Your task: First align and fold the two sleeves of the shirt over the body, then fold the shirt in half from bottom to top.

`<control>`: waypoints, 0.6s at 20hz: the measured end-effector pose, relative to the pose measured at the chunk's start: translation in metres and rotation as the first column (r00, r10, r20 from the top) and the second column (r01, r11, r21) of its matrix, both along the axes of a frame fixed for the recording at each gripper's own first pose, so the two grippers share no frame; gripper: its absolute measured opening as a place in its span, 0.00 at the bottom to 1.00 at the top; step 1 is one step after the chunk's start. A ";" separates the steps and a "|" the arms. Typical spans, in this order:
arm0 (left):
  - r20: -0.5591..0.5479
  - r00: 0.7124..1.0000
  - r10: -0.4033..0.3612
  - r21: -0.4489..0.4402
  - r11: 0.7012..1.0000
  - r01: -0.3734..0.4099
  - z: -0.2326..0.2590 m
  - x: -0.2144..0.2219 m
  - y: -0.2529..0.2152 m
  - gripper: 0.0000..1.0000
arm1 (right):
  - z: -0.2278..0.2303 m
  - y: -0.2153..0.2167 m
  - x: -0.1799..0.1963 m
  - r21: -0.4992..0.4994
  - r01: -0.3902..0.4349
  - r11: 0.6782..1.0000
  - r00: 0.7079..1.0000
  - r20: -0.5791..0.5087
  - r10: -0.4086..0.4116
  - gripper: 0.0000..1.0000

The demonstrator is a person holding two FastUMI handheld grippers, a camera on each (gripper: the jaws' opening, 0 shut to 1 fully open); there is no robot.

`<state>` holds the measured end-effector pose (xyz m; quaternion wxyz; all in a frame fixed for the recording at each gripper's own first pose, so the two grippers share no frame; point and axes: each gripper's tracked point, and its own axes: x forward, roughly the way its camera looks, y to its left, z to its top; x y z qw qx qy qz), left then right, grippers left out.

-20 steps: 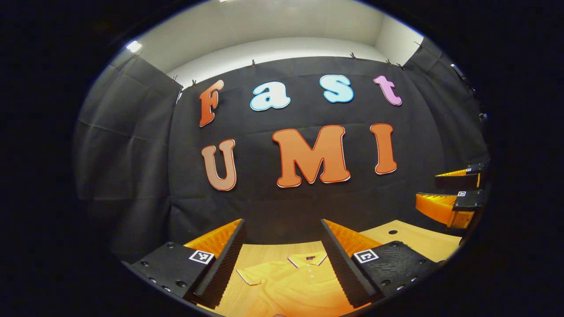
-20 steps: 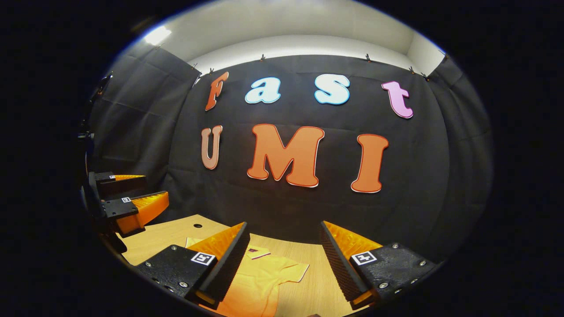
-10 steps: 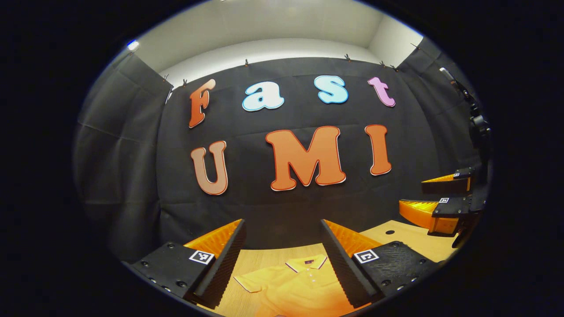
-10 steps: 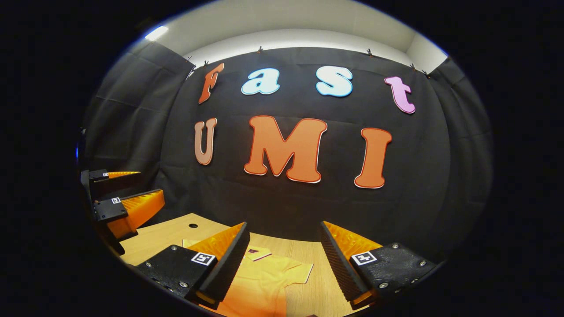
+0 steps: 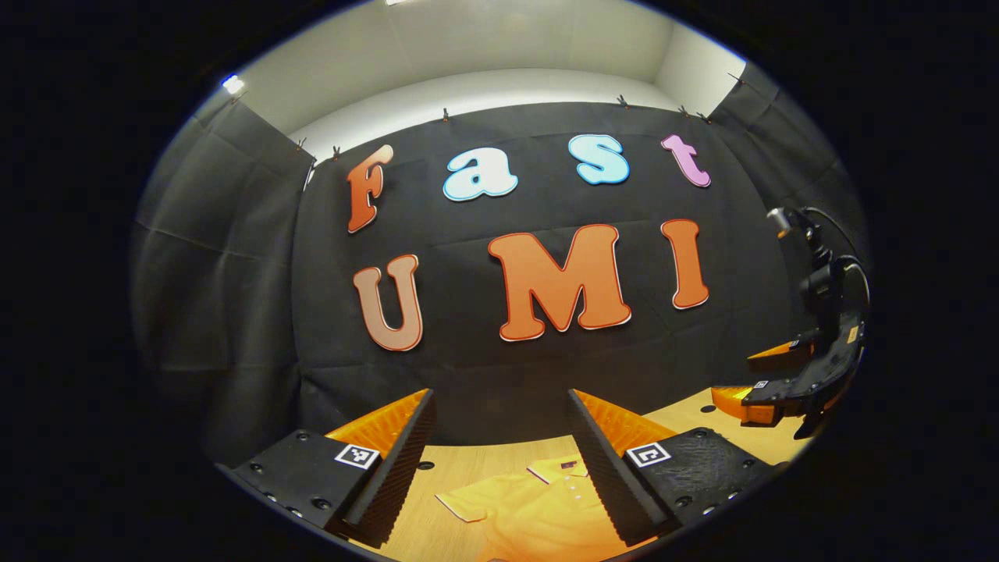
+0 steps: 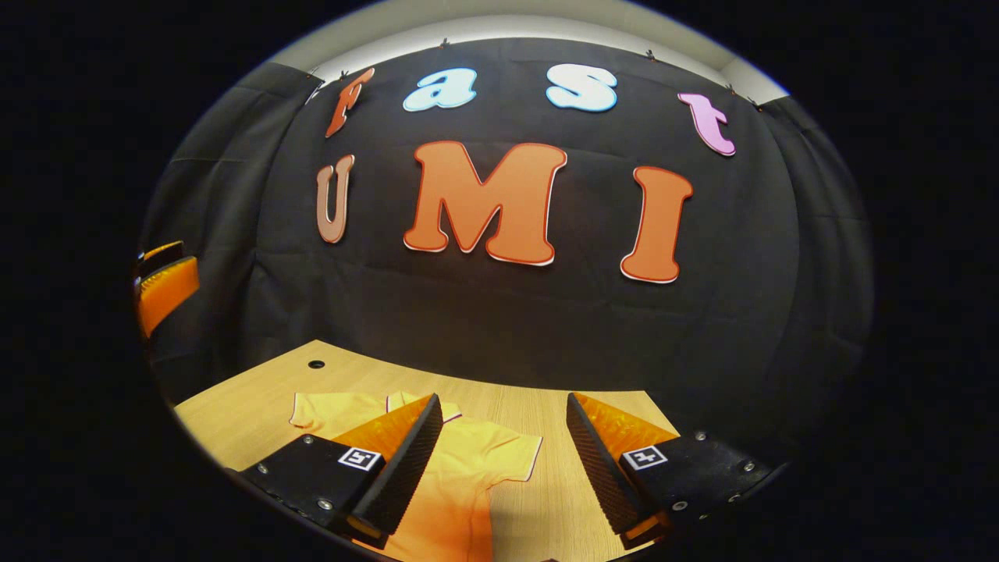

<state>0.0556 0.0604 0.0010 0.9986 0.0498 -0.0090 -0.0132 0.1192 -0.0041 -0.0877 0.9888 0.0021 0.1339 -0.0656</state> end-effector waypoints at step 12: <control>-0.045 0.990 0.133 0.014 0.991 -0.133 -0.014 -0.011 0.042 1.00 | -0.152 -0.031 0.067 0.180 0.101 0.978 0.882 -0.471 -0.004 0.96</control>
